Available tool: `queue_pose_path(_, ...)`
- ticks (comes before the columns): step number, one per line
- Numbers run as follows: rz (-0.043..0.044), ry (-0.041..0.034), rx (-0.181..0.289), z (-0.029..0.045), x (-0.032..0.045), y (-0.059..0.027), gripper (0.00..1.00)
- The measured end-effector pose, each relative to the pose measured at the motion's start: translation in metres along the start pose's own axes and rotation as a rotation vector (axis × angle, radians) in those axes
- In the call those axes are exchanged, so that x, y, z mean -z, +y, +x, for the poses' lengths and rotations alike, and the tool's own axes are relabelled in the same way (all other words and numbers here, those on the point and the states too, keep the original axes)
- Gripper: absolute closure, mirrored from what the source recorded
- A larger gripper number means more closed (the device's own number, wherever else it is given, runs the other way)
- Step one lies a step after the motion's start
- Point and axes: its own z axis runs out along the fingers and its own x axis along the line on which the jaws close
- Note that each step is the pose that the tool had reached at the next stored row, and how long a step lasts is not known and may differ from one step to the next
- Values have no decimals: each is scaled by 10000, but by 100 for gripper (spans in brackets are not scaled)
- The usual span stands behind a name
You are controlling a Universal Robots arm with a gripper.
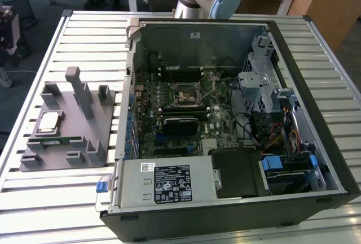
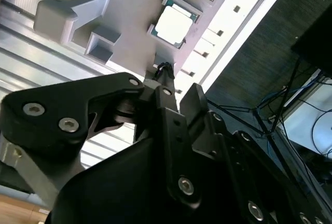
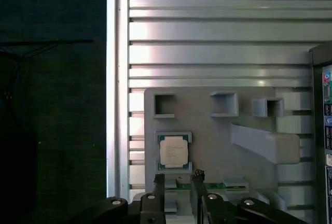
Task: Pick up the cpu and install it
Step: 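Pick up the cpu and move it towards the insertion slot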
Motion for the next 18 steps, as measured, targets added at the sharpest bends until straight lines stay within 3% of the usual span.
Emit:
queue_pose_path(5, -1, 3, 63, 1, -88, -10, 47)
queue_pose_path(9, -2, 7, 74, 2, -160, -24, 36)
queue_pose_path(11, -1, 17, 74, 4, -197, -31, 24)
queue_pose_path(14, -1, 20, 75, 5, -250, -38, 18)
queue_pose_path(15, -2, 19, 75, 5, -269, -40, 12)
queue_pose_path(18, -3, 31, 93, 6, -323, -47, 12)
